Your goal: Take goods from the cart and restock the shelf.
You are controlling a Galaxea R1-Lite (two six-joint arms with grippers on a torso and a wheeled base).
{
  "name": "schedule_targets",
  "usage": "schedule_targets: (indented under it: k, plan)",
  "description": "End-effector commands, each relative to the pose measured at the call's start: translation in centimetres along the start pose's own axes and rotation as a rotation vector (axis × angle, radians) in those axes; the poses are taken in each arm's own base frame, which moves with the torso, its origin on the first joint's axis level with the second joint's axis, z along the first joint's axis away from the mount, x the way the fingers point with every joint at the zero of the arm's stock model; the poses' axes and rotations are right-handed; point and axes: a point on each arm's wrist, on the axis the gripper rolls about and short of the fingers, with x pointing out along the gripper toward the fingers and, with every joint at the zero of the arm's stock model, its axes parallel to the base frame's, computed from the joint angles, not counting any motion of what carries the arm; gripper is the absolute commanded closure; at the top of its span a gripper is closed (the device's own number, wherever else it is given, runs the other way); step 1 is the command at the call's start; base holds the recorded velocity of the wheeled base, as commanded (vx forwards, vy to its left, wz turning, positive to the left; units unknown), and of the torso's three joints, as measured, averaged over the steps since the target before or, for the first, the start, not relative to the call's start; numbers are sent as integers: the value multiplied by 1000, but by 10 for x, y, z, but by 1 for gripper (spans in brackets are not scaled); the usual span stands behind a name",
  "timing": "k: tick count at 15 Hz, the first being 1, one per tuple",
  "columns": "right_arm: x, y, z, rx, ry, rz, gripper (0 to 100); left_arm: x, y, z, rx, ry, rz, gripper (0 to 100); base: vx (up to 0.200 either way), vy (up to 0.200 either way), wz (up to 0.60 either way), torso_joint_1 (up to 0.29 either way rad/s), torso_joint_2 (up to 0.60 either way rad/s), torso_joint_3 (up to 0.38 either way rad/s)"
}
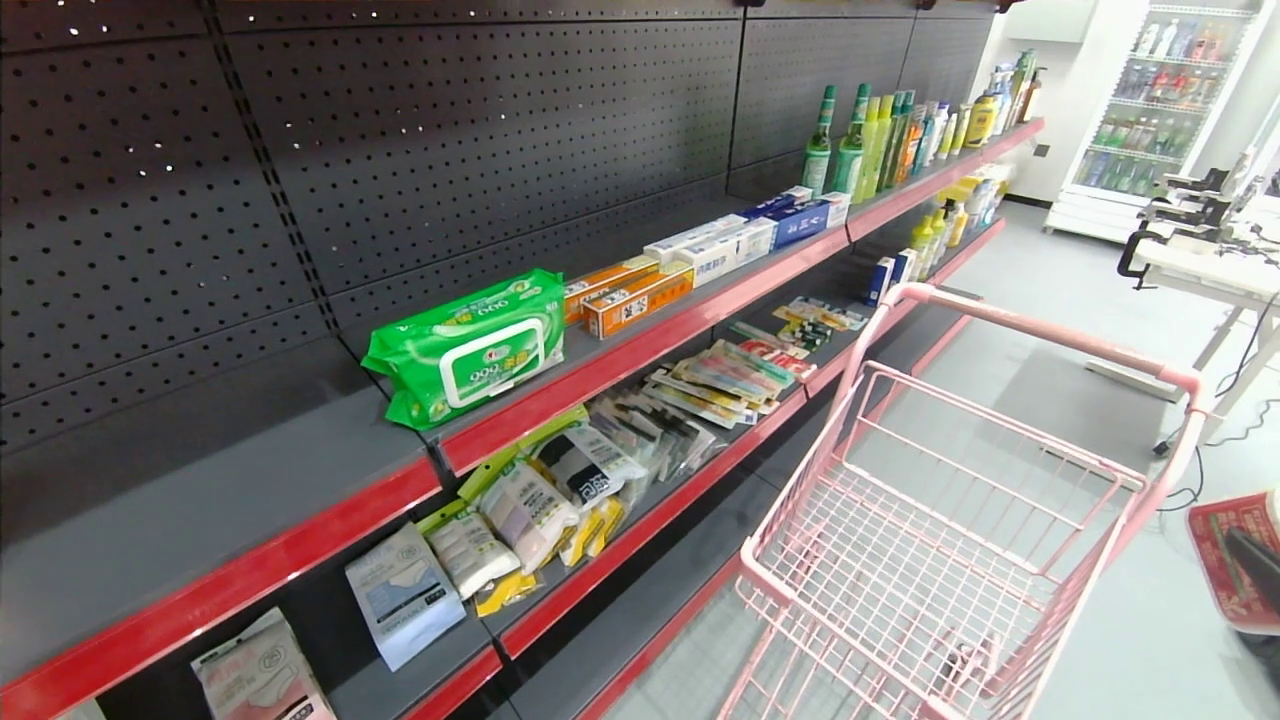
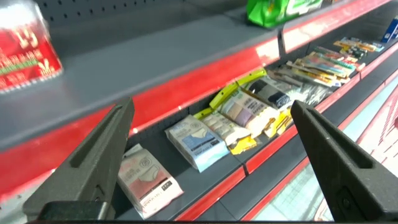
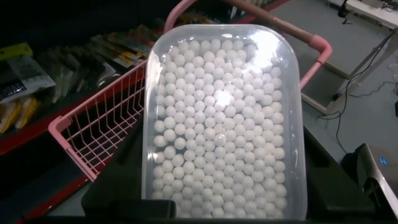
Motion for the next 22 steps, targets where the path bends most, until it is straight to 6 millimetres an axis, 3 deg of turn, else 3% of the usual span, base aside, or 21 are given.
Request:
schedule_targets:
  k: [1,22]
  plan:
    - [0,0,-1,-5,7,0,100,0,0,0,0,1,1,0,0,0,0,183,-408,-237]
    - [9,2,-1,-44,46,33,100,0,0,0,0,1,1,0,0,0,0,150,-325,-175]
